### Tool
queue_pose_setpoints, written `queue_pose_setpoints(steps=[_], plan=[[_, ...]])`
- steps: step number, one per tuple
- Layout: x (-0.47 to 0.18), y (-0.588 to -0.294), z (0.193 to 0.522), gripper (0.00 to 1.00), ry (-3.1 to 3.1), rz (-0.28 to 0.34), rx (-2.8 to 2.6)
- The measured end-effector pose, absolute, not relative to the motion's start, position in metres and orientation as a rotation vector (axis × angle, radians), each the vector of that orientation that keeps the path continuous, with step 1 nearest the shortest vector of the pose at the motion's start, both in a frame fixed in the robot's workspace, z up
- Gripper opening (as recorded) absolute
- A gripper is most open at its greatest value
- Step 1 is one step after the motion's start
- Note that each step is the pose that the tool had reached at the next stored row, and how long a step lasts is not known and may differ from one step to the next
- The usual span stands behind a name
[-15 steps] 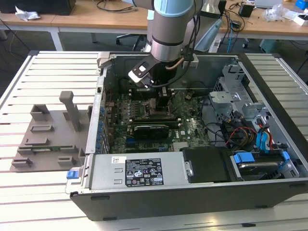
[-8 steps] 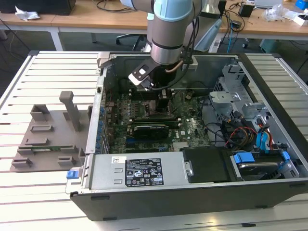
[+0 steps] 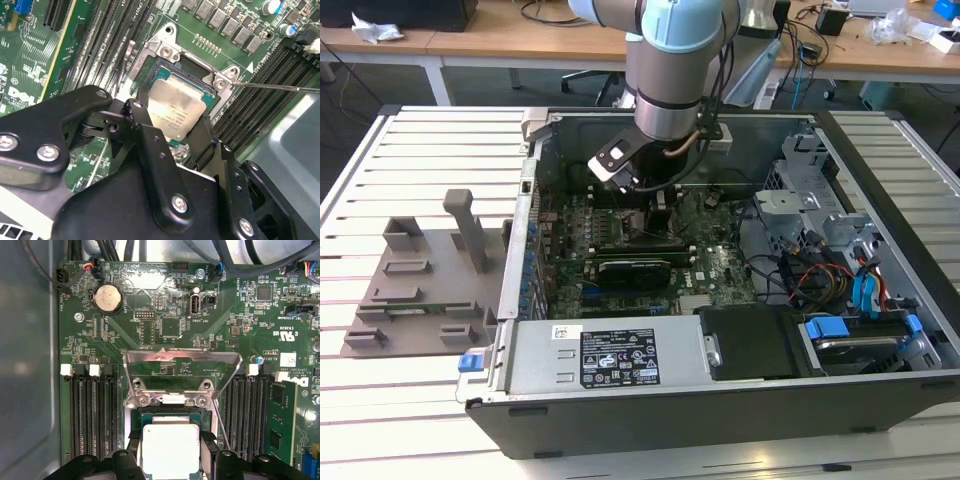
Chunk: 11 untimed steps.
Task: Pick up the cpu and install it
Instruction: 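Place the cpu into insertion slot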
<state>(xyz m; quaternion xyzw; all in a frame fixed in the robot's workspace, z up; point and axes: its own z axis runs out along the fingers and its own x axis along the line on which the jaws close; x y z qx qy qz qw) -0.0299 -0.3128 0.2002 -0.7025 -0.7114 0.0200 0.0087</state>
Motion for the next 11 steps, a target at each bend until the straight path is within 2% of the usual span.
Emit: queue_pose_setpoints(steps=[11], plan=[[-0.0297, -0.3137, 0.1976, 0.55, -2.222, 0.063, -2.195]])
